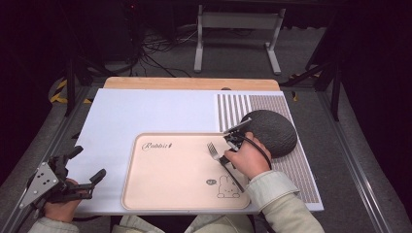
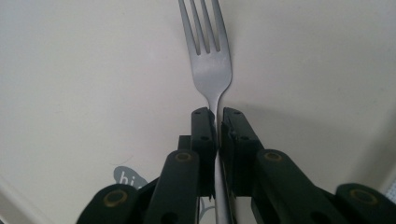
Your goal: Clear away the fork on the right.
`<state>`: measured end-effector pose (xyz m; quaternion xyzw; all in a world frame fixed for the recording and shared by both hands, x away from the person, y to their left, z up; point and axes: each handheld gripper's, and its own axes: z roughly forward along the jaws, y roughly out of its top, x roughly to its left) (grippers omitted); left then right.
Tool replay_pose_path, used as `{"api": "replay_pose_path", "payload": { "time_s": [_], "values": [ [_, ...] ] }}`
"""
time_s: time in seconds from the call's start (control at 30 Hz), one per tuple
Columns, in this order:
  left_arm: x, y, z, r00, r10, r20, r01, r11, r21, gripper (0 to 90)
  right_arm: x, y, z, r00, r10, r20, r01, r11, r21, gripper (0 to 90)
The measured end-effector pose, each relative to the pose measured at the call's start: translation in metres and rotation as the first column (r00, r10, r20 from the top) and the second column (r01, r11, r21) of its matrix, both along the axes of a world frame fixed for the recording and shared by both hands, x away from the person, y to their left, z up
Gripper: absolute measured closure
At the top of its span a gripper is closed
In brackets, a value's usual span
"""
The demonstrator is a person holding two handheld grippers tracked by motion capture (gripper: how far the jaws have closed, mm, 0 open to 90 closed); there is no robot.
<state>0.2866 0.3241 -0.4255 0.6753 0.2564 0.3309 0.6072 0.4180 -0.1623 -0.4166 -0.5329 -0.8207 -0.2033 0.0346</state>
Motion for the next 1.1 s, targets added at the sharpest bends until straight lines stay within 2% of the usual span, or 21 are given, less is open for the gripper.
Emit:
{"api": "replay_pose_path", "payload": {
  "time_s": [0.07, 0.13, 0.2, 0.23, 0.27, 0.3, 0.33, 0.37, 0.4, 0.47, 0.5, 0.53, 0.63, 0.77, 0.83, 1.1],
  "values": [
    [0.0, 0.0, 0.0, 1.0, -0.001, 0.0, 0.001, 1.0, 0.002, 0.8, 0.0, 0.001, 0.002, 0.9999, 0.01, 0.01, -0.01, 1.0, 0.0, 84.6],
    [0.0, 0.0, 0.0, 1.0, 0.0, 0.001, 0.0, 1.0, 0.001, 0.8, -0.001, 0.002, 0.006, 0.9983, 0.042, 0.04, -0.041, 0.999, -0.008, 87.2],
    [0.0, 0.0, 0.0, 1.0, 0.001, 0.0, -0.001, 1.0, 0.002, 0.8, -0.002, 0.004, 0.009, 0.9914, 0.097, 0.087, -0.096, 0.995, -0.024, 90.0],
    [0.0, 0.0, 0.0, 1.0, 0.001, 0.001, -0.001, 1.0, 0.002, 0.8, -0.002, 0.006, 0.011, 0.9826, 0.143, 0.119, -0.139, 0.99, -0.04, 90.0],
    [0.0, 0.0, 0.0, 1.0, 0.001, 0.001, -0.001, 1.0, 0.002, 0.8, -0.003, 0.008, 0.013, 0.9677, 0.2, 0.153, -0.194, 0.979, -0.053, 90.0],
    [0.0, 0.0, 0.0, 1.0, 0.001, 0.001, -0.001, 1.0, 0.002, 0.8, -0.003, 0.01, 0.014, 0.956, 0.234, 0.177, -0.225, 0.972, -0.07, 90.0],
    [0.0, 0.0, 0.0, 1.0, 0.001, 0.001, -0.001, 1.0, 0.002, 0.8, -0.003, 0.012, 0.015, 0.9352, 0.288, 0.206, -0.276, 0.957, -0.088, 90.0],
    [0.0, 0.0, 0.0, 1.0, 0.001, 0.001, -0.001, 1.0, 0.003, 0.8, -0.003, 0.012, 0.015, 0.9352, 0.288, 0.206, -0.276, 0.957, -0.088, 90.0],
    [0.0, 0.0, 0.0, 1.0, 0.001, 0.0, -0.001, 1.0, 0.003, 0.8, -0.003, 0.014, 0.016, 0.9189, 0.323, 0.226, -0.309, 0.946, -0.096, 90.0],
    [0.0, 0.0, 0.0, 1.0, 0.001, 0.001, -0.001, 1.0, 0.004, 0.8, -0.003, 0.018, 0.014, 0.8803, 0.4, 0.255, -0.382, 0.916, -0.119, 90.0],
    [0.0, 0.0, 0.0, 1.0, 0.001, 0.001, -0.001, 1.0, 0.003, 0.8, -0.002, 0.019, 0.013, 0.8733, 0.413, 0.258, -0.392, 0.91, -0.132, 90.0],
    [0.0, 0.0, 0.0, 1.0, 0.001, 0.001, -0.001, 1.0, 0.003, 0.8, -0.002, 0.02, 0.012, 0.8555, 0.441, 0.271, -0.418, 0.898, -0.14, 90.0],
    [0.0, 0.0, 0.0, 1.0, 0.001, 0.001, -0.001, 1.0, 0.003, 0.8, 0.0, 0.024, 0.006, 0.8259, 0.485, 0.287, -0.464, 0.874, -0.143, 90.0],
    [0.0, 0.0, 0.0, 1.0, 0.0, 0.001, 0.0, 1.0, 0.003, 0.8, 0.002, 0.028, -0.001, 0.8158, 0.501, 0.288, -0.476, 0.865, -0.158, 90.0],
    [0.0, 0.0, 0.0, 1.0, 0.0, 0.001, 0.0, 1.0, 0.003, 0.8, 0.003, 0.029, -0.003, 0.8177, 0.499, 0.286, -0.474, 0.866, -0.159, 90.0],
    [0.0, 0.0, 0.0, 1.0, 0.0, 0.001, 0.0, 1.0, 0.003, 0.8, 0.007, 0.034, -0.01, 0.8146, 0.51, 0.277, -0.479, 0.86, -0.173, 90.0]
  ]
}}
